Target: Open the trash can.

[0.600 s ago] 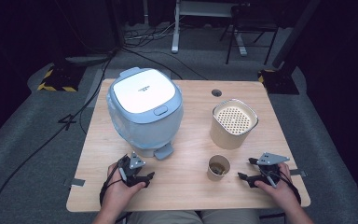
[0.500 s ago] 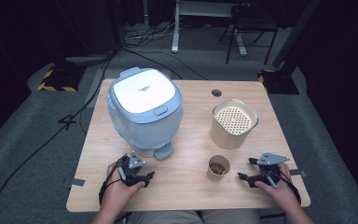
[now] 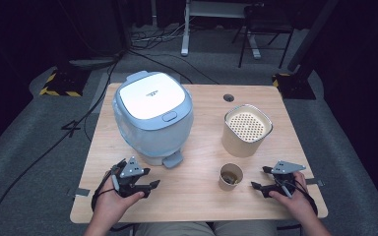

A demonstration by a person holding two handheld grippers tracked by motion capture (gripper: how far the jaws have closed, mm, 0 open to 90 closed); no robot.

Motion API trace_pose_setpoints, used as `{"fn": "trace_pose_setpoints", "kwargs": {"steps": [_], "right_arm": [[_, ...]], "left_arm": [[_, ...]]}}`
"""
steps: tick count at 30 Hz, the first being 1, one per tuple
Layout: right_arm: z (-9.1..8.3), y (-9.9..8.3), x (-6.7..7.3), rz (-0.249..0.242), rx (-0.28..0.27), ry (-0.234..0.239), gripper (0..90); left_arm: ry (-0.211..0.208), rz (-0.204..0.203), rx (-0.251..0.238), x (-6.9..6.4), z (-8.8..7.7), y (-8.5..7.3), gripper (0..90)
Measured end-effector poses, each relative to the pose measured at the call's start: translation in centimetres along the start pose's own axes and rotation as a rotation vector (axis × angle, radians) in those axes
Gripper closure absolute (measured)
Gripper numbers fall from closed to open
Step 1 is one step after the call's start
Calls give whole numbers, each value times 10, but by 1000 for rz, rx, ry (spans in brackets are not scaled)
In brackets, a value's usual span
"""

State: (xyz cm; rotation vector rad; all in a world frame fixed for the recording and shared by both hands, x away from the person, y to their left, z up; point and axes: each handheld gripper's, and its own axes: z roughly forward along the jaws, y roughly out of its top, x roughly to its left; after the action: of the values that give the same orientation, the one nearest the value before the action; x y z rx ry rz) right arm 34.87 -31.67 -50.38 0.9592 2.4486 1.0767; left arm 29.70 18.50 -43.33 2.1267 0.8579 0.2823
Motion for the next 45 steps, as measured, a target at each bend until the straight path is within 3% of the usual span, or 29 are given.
{"fn": "trace_pose_setpoints", "kwargs": {"steps": [7,10,11,13,20,21,25,29,36,45], "right_arm": [[0,0,0,0,0,0,191],[0,0,0,-1,0,-1,191],[0,0,0,0,0,-1,191],[0,0,1,5,-1,-8,191],[1,0,2,12,-3,-16,191],[1,0,2,12,-3,-16,191],[1,0,3,11,-4,-13,194],[1,0,3,11,-4,-13,194],[1,0,3,12,-4,-13,194],[1,0,3,13,-5,-14,194]], "left_arm": [[-19,11,-78,-3,-22,11,497],[-74,-6,-164,-2,-32,17,526],[-74,-6,-164,-2,-32,17,529],[-91,-2,-213,-3,-39,21,554],[-136,17,-313,-1,-53,34,590],[-172,19,-343,1,-57,41,601],[-221,17,-390,8,-60,49,629],[-224,16,-410,13,-65,60,649],[-205,62,-397,15,-74,84,659],[-210,56,-432,26,-84,115,723]]}}
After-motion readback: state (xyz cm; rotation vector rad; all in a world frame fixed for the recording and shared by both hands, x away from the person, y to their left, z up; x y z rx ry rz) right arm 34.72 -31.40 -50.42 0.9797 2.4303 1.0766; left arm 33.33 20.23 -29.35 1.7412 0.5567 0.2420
